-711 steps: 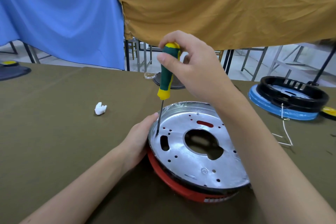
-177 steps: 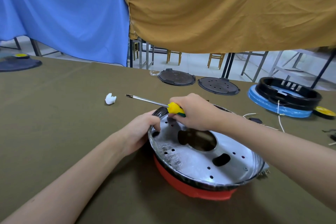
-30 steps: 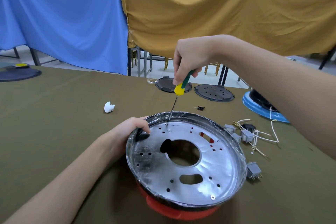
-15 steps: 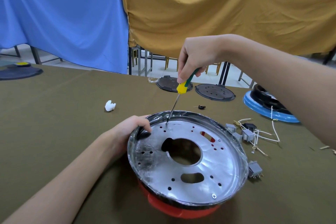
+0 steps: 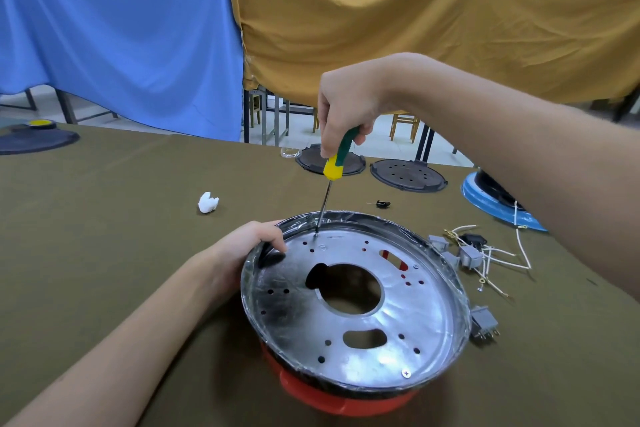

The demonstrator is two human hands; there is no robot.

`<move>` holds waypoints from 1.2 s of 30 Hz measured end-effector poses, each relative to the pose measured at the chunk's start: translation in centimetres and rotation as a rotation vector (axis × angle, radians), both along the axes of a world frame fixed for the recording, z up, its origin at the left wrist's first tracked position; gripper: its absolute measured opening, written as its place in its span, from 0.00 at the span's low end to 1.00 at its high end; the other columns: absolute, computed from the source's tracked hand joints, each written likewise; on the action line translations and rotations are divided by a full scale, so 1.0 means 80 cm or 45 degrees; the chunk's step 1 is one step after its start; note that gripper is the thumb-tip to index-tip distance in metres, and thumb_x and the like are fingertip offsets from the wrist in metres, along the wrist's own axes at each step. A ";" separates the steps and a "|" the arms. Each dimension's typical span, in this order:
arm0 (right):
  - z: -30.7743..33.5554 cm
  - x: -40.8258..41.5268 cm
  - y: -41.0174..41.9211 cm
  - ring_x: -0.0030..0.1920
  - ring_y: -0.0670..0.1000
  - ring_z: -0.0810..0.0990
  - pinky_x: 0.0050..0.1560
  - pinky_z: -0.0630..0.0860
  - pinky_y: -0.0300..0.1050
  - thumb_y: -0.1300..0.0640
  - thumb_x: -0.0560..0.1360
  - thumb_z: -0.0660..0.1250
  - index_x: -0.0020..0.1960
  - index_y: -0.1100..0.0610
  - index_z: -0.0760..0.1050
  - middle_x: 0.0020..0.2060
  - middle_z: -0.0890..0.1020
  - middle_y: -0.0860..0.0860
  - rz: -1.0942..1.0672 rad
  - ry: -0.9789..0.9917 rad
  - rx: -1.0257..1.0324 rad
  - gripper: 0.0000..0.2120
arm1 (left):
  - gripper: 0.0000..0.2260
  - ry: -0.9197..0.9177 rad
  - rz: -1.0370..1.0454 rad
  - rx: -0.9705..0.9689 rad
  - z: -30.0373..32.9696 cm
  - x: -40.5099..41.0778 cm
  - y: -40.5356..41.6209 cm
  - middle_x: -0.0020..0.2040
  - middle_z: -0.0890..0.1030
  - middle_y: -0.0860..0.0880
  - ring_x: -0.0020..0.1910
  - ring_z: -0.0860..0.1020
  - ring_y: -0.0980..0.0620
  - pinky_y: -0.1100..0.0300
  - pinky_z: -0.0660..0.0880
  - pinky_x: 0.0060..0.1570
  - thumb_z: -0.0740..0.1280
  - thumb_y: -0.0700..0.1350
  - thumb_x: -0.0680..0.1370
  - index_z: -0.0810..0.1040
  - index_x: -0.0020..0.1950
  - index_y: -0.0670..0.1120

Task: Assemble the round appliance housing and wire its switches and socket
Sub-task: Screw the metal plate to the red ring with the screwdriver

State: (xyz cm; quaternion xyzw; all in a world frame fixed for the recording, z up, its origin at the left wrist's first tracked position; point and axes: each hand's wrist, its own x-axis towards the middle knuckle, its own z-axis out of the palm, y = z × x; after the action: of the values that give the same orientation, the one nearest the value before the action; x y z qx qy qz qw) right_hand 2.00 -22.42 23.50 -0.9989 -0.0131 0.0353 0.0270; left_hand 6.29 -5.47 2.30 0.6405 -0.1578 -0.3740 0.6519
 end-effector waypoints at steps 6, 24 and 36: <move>-0.011 -0.004 0.010 0.29 0.49 0.84 0.32 0.78 0.42 0.48 0.66 0.79 0.40 0.58 0.81 0.29 0.84 0.51 0.054 -0.190 -0.071 0.14 | 0.15 0.012 0.008 -0.006 0.000 -0.001 0.001 0.35 0.74 0.45 0.33 0.74 0.46 0.58 0.71 0.37 0.67 0.40 0.60 0.78 0.47 0.45; -0.033 -0.015 0.003 0.32 0.51 0.72 0.25 0.68 0.39 0.55 0.73 0.64 0.48 0.56 0.73 0.35 0.76 0.50 0.132 -0.411 0.254 0.05 | 0.12 -0.058 0.076 0.059 -0.006 0.005 0.001 0.26 0.73 0.47 0.23 0.72 0.50 0.68 0.69 0.25 0.63 0.35 0.71 0.73 0.27 0.44; -0.033 -0.019 -0.007 0.32 0.53 0.69 0.26 0.63 0.40 0.51 0.74 0.63 0.50 0.61 0.76 0.37 0.74 0.51 -0.002 -0.466 0.054 0.14 | 0.07 -0.019 0.077 0.009 0.003 -0.002 -0.005 0.40 0.73 0.41 0.35 0.75 0.47 0.61 0.71 0.36 0.64 0.36 0.68 0.76 0.45 0.42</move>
State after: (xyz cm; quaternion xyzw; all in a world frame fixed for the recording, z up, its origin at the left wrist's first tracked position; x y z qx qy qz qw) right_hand 0.49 -22.99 20.88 -0.9879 -0.0178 -0.1473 0.0451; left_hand 6.11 -5.84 2.52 0.6501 -0.1418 -0.3498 0.6594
